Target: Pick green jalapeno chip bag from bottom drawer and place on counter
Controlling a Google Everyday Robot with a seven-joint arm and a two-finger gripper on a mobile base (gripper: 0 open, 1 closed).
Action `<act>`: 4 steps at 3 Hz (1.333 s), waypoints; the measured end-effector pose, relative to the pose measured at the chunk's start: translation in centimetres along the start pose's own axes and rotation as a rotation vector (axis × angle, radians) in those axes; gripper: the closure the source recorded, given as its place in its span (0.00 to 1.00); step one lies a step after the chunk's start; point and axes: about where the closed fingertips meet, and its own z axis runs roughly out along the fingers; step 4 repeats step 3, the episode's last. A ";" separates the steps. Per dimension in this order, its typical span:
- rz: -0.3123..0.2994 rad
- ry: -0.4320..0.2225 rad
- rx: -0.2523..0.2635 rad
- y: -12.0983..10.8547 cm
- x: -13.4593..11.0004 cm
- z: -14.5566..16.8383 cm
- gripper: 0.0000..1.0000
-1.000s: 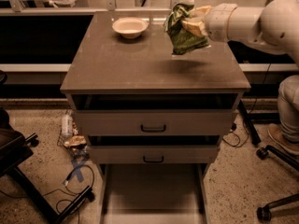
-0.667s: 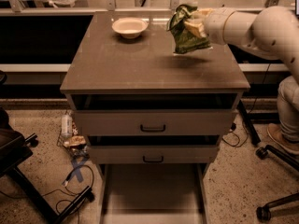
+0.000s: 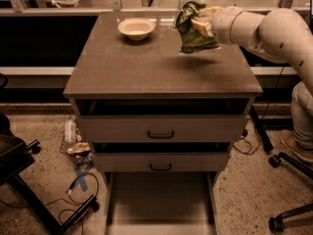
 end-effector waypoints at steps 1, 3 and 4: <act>0.000 -0.001 -0.004 0.2 -0.1 0.2 0.17; 0.001 -0.003 -0.008 0.4 -0.1 0.4 0.00; 0.001 -0.003 -0.008 0.4 -0.1 0.4 0.00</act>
Offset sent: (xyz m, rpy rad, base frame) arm 0.0003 0.0025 -0.0006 0.0004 0.0009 0.0036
